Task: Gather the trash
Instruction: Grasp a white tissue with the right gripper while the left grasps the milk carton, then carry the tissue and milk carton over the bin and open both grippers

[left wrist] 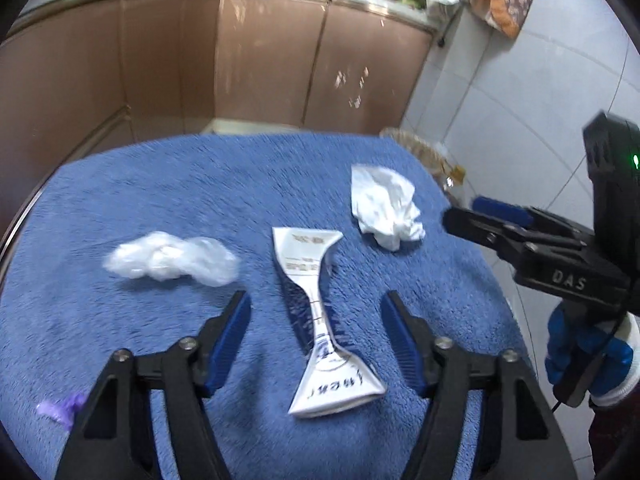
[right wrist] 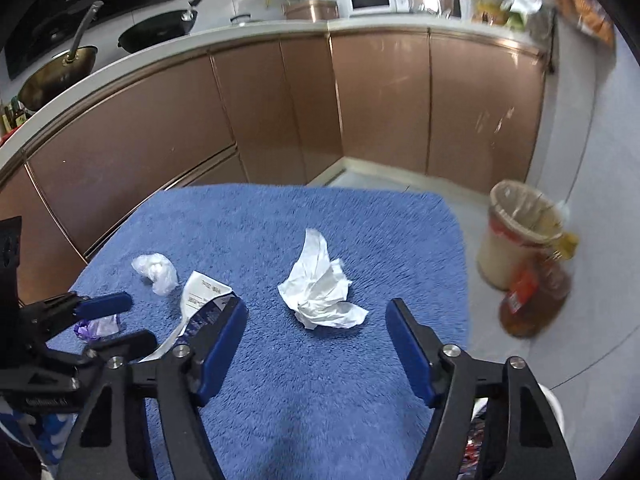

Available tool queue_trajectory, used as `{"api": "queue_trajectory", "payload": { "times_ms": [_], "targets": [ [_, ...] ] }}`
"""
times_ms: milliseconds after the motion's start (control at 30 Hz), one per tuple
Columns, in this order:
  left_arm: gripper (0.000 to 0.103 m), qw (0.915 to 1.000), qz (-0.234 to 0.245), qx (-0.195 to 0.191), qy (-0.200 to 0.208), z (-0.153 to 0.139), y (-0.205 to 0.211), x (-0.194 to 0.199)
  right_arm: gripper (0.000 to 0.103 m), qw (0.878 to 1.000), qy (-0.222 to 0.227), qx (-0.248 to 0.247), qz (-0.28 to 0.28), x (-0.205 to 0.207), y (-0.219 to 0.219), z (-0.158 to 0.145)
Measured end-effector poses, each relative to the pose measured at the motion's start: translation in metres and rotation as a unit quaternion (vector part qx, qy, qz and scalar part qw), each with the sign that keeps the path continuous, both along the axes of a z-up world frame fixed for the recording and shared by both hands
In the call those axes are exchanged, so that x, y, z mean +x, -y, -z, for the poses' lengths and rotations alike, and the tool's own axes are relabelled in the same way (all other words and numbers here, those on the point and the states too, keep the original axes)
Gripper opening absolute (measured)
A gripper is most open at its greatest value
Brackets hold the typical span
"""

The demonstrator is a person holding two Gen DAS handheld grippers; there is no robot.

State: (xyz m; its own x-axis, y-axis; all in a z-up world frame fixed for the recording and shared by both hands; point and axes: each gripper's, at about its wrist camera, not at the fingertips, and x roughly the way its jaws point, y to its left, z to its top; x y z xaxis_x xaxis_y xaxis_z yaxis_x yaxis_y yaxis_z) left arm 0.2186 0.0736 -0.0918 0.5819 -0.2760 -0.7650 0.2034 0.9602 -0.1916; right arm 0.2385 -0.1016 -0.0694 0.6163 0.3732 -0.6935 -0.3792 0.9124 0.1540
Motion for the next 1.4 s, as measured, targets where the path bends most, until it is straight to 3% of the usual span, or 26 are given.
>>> {"api": "queue_trajectory", "payload": {
  "times_ms": [100,367,733,867,967,1200,1400],
  "targets": [
    [0.049,0.9994,0.012,0.009,-0.03,0.012,0.007,0.013,0.065,1.0,-0.017,0.011,-0.008,0.015,-0.002,0.012],
    [0.044,0.9974,0.015,0.005,-0.07,0.031,0.007,0.023,0.059,0.998,-0.046,0.021,-0.027,0.045,-0.012,0.038],
    [0.036,0.9972,0.012,-0.005,-0.073,0.039,0.008,0.027,0.042,0.997,-0.063,0.034,-0.033,0.056,-0.015,0.055],
    [0.034,0.9975,0.007,-0.009,-0.07,0.039,0.005,0.025,0.031,0.997,-0.064,0.037,-0.034,0.055,-0.013,0.056],
    [0.028,0.9977,-0.002,-0.011,-0.067,0.041,0.001,0.016,0.026,0.997,-0.06,0.042,-0.034,0.051,-0.012,0.054],
    [0.028,0.9979,-0.023,-0.02,-0.057,0.035,-0.002,0.002,0.024,0.998,-0.038,0.041,-0.033,0.029,-0.003,0.031],
    [0.028,0.9991,-0.03,-0.02,-0.023,0.007,-0.012,-0.026,0.024,0.999,-0.013,0.041,-0.018,-0.001,0.016,0.001]
  ]
}}
